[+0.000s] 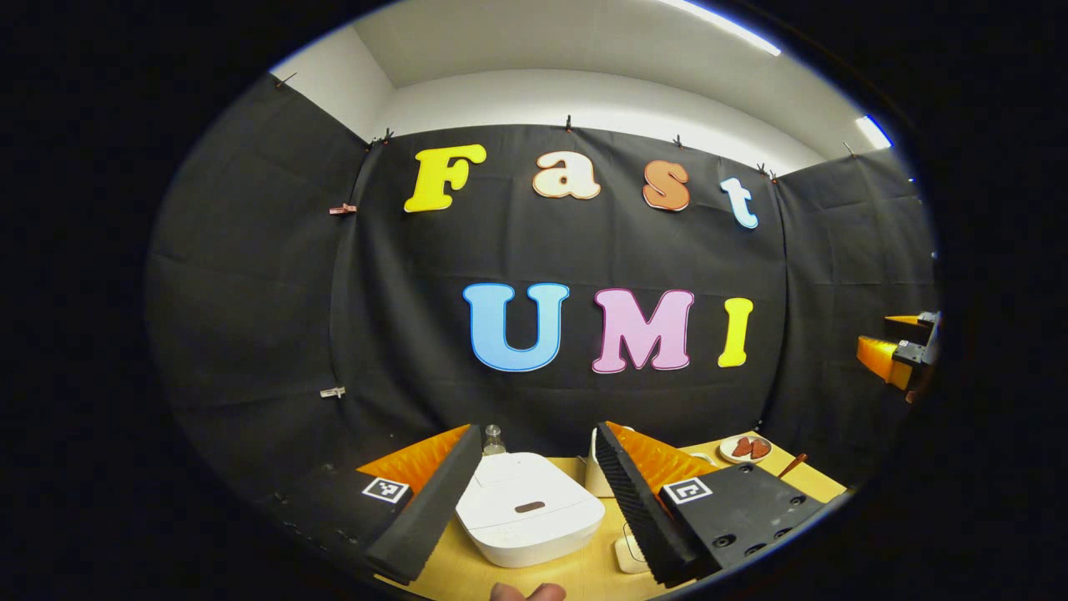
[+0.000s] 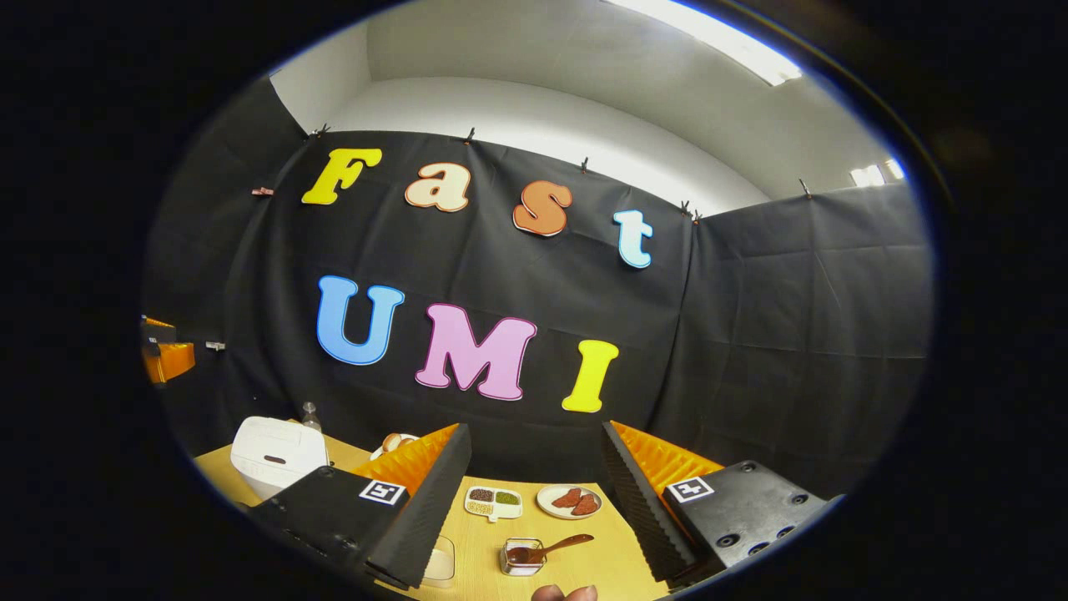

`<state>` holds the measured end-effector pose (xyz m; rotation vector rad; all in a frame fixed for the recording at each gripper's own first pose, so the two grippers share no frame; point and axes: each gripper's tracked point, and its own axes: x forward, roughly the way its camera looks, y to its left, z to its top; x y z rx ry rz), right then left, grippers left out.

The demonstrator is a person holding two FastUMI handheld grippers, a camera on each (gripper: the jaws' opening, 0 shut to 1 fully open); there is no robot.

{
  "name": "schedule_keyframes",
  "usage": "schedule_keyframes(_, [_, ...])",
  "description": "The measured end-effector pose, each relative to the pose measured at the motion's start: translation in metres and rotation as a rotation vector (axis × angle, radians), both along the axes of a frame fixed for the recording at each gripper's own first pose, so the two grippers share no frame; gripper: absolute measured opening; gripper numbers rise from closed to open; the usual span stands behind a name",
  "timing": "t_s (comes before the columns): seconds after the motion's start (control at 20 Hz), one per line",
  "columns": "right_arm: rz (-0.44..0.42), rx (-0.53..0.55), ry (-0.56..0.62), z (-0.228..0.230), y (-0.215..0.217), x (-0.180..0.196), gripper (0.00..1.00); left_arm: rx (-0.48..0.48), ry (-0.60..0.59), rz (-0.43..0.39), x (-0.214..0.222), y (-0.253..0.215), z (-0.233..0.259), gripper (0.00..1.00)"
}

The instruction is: Close the left gripper, press the button to open the rice cooker; take a wooden spoon from the chopstick holder with the right hand, scoop a spoonful of rice and pour it into the rice cooker, then put the wooden spoon back into the chopstick holder.

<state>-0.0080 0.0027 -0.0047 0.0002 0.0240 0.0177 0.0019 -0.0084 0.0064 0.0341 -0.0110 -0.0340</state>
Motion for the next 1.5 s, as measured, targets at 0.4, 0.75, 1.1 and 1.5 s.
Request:
schedule_keyframes(0.4, [-0.009,-0.015,0.001,-0.001,-0.003,-0.001,0.97,-0.011,-0.013,-0.022,0.002,-0.004,0.004,0.95])
schedule_keyframes(0.75, [-0.03,-0.039,-0.017,0.005,-0.007,-0.003,0.97,-0.109,0.0,-0.157,0.004,-0.011,0.007,0.52])
schedule_keyframes(1.1, [-0.032,-0.053,-0.026,0.006,-0.002,-0.006,0.97,-0.08,0.025,-0.246,0.017,0.005,-0.009,0.07])
schedule_keyframes(1.5, [-0.037,-0.071,0.012,-0.011,0.007,-0.003,0.98,-0.044,0.281,-0.348,0.074,0.024,-0.082,0.07])
